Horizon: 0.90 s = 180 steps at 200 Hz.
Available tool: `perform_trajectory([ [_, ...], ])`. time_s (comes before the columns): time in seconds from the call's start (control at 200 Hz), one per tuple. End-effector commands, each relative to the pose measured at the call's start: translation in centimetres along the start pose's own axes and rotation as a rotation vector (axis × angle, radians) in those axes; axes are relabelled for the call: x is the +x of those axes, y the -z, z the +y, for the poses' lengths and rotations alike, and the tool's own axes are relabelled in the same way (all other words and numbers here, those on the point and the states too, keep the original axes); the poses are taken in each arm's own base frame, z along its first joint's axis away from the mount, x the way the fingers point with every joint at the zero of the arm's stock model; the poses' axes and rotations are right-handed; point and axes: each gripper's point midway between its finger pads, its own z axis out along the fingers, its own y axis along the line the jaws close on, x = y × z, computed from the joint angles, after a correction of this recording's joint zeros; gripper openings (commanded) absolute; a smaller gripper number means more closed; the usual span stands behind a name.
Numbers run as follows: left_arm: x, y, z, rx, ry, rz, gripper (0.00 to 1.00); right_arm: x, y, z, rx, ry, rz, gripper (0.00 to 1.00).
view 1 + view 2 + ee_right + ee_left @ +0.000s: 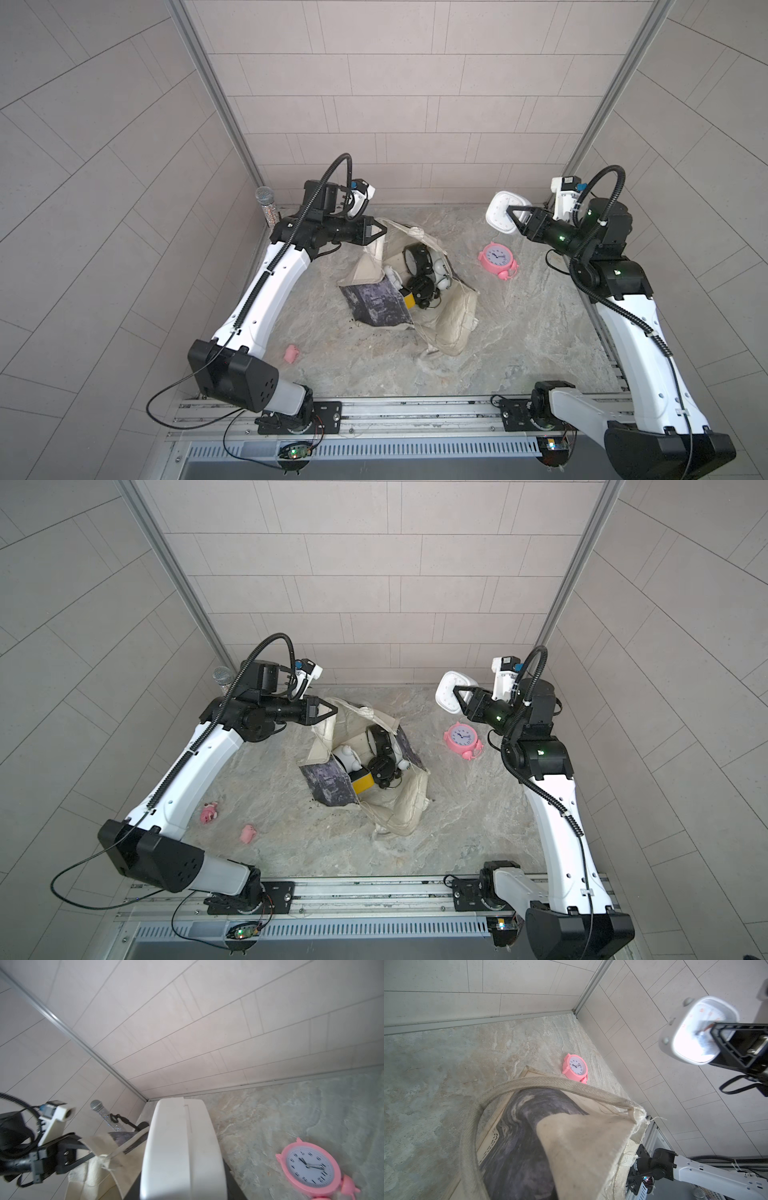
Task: Take the alarm clock out of the canvas bag
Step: Place the alarm at the center of the board.
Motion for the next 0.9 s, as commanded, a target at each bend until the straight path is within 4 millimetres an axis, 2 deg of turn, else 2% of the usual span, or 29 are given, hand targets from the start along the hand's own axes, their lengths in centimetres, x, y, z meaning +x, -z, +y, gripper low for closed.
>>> perform_trajectory([
  [0.0, -3.2, 2.8, -3.4, 0.077, -0.114, -0.146, 0.00, 0.4, -1.0, -3.8, 0.092, -0.093, -0.026, 0.24],
  [0.15, -3.1, 2.7, -3.4, 0.084, -0.110, -0.147, 0.00, 2.7, -2.0, -9.3, 0.190, -0.218, -0.047, 0.22],
  [0.355, -3.1, 2.5, -3.5, 0.098, -0.104, -0.149, 0.00, 7.4, -3.1, -13.7, 0.280, -0.289, -0.003, 0.24],
  [0.646, -2.9, 2.3, -3.4, 0.103, -0.095, -0.141, 0.00, 14.0, -3.9, -17.6, 0.345, -0.355, 0.082, 0.24],
  [0.821, -2.9, 2.2, -3.3, 0.101, -0.089, -0.140, 0.00, 17.0, -4.3, -18.9, 0.358, -0.403, 0.126, 0.23],
  [0.876, -2.9, 2.2, -3.3, 0.102, -0.088, -0.140, 0.00, 17.1, -4.5, -19.1, 0.359, -0.407, 0.128, 0.24],
  [0.896, -2.9, 2.2, -3.2, 0.103, -0.087, -0.140, 0.00, 18.5, -4.3, -19.6, 0.374, -0.420, 0.152, 0.24],
])
